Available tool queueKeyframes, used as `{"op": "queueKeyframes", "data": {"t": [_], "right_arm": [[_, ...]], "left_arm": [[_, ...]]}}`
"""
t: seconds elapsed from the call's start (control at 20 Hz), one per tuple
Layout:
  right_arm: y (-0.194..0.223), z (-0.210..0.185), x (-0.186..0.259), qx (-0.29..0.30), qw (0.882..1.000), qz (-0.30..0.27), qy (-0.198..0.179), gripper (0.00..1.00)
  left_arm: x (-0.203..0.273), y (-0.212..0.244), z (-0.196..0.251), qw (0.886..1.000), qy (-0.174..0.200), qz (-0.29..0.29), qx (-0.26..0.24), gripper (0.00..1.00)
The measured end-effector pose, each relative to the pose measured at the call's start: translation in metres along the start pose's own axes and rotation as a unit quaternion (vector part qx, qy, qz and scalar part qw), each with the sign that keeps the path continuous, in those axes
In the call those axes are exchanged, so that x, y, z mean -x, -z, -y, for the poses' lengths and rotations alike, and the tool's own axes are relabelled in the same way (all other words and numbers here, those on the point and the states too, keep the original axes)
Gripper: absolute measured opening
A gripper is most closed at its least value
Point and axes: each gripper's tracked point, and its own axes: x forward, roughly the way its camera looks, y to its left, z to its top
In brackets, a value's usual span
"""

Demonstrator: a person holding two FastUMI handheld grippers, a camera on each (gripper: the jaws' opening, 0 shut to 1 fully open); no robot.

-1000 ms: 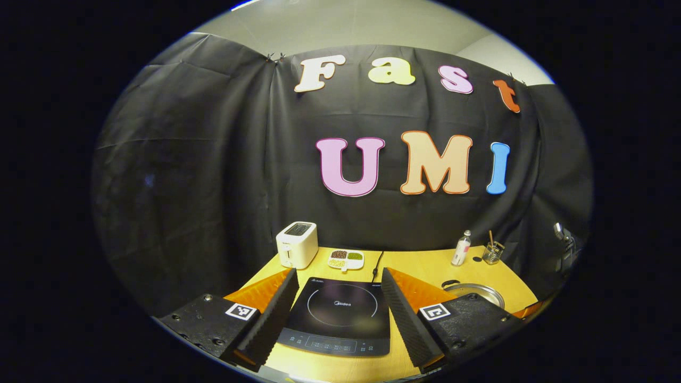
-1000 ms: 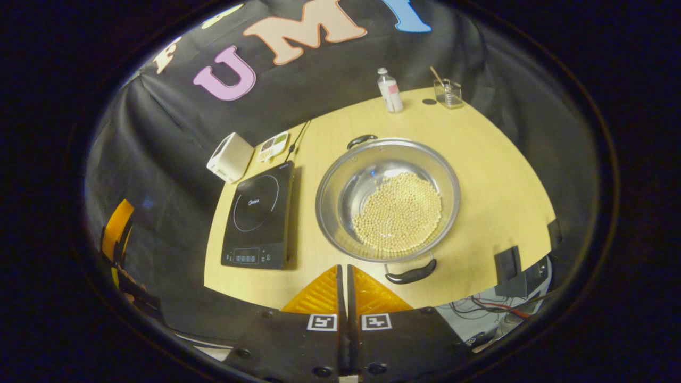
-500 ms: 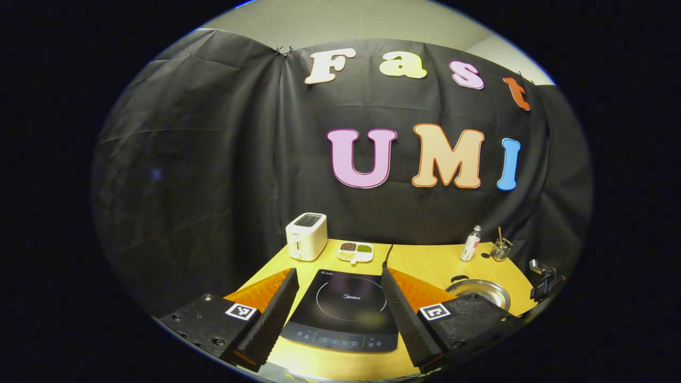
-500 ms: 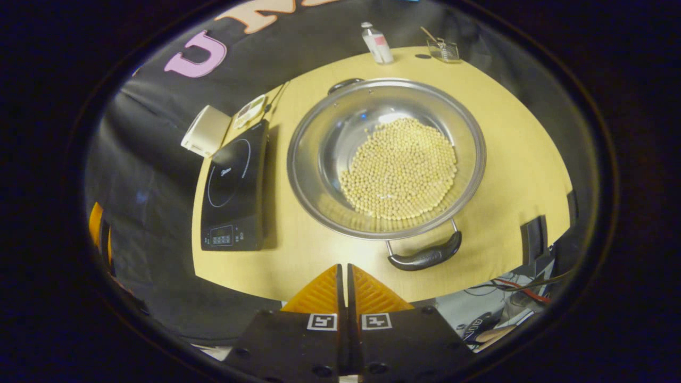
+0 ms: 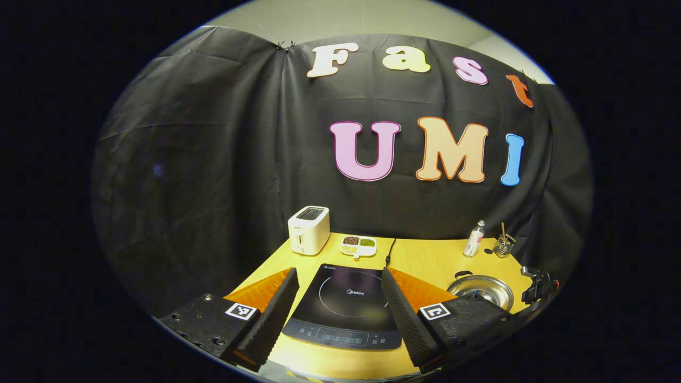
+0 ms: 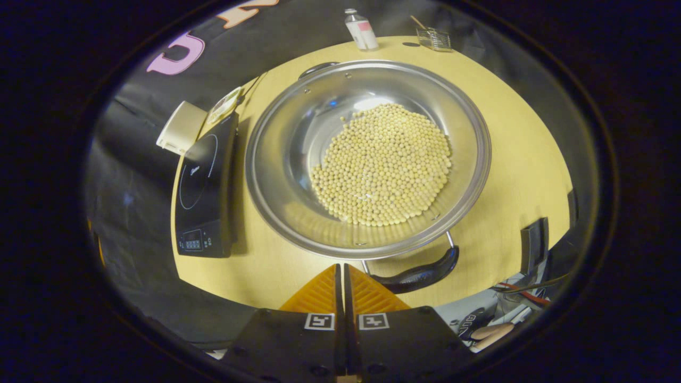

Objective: First push the handle of the pot to place it horizontally, then grasp the pot with both hands and set it on the induction cooktop.

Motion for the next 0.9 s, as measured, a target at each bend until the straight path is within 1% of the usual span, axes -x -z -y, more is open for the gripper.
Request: {"op": "queueKeyframes", "data": {"t": [0.05,0.1,0.15,0.2,0.25,0.3,0.35,0.4,0.45,0.5,0.55,0.6,0.65,0.7,0.75,0.8,0.85,0.9], "right_arm": [[0.000,0.001,0.000,0.003,1.000,0.002,0.005,0.00],[-0.001,0.005,0.000,0.008,1.000,0.004,0.011,0.02],[-0.002,0.009,0.000,0.011,1.000,0.004,0.017,0.02],[-0.004,0.016,0.001,0.010,1.000,0.006,0.023,0.00],[-0.007,0.021,0.002,0.008,1.000,0.009,0.028,0.00],[-0.011,0.027,0.003,0.005,0.999,0.013,0.035,0.02],[-0.015,0.034,0.003,0.003,0.999,0.020,0.041,0.02],[-0.020,0.041,0.004,0.002,0.999,0.024,0.049,0.02],[-0.021,0.051,0.005,0.004,0.998,0.024,0.059,0.02],[-0.023,0.062,0.007,0.007,0.997,0.027,0.069,0.02],[-0.025,0.070,0.009,0.006,0.997,0.029,0.073,0.02],[-0.027,0.077,0.010,0.003,0.997,0.030,0.076,0.02],[-0.031,0.084,0.011,0.002,0.997,0.030,0.077,0.00],[-0.035,0.092,0.012,0.003,0.996,0.031,0.078,0.02],[-0.038,0.099,0.013,0.002,0.997,0.032,0.075,0.02],[-0.041,0.106,0.016,0.000,0.997,0.029,0.073,0.00],[-0.046,0.113,0.017,0.000,0.997,0.026,0.068,0.03],[-0.049,0.119,0.017,0.002,0.998,0.020,0.061,0.02]], "left_arm": [[0.000,0.000,0.000,1.000,0.001,0.000,-0.002,0.92],[0.000,0.000,0.001,1.000,0.002,0.001,-0.004,0.92],[-0.001,-0.001,0.003,1.000,0.003,0.002,-0.006,0.92],[-0.001,-0.002,0.004,1.000,0.005,0.003,-0.007,0.96],[-0.001,-0.003,0.007,1.000,0.009,0.005,-0.008,0.96],[-0.003,-0.003,0.011,1.000,0.015,0.006,-0.007,0.92],[-0.005,-0.002,0.015,1.000,0.021,0.007,-0.005,0.92],[-0.007,-0.002,0.019,1.000,0.026,0.006,-0.003,0.95],[-0.009,-0.002,0.024,0.999,0.032,0.007,0.000,0.92],[-0.011,-0.002,0.030,0.999,0.038,0.005,0.003,0.96],[-0.013,0.000,0.035,0.999,0.041,0.003,0.005,0.96],[-0.014,0.000,0.042,0.999,0.042,0.001,0.004,0.96],[-0.016,0.001,0.048,0.999,0.043,-0.001,0.003,0.96],[-0.018,0.002,0.055,0.999,0.042,-0.006,0.003,0.96],[-0.019,0.003,0.064,0.999,0.042,-0.011,0.004,0.92],[-0.018,0.002,0.071,0.999,0.041,-0.016,0.008,0.96],[-0.019,0.002,0.080,0.999,0.038,-0.017,0.012,0.99],[-0.019,0.001,0.088,0.999,0.033,-0.019,0.018,0.96]]}}
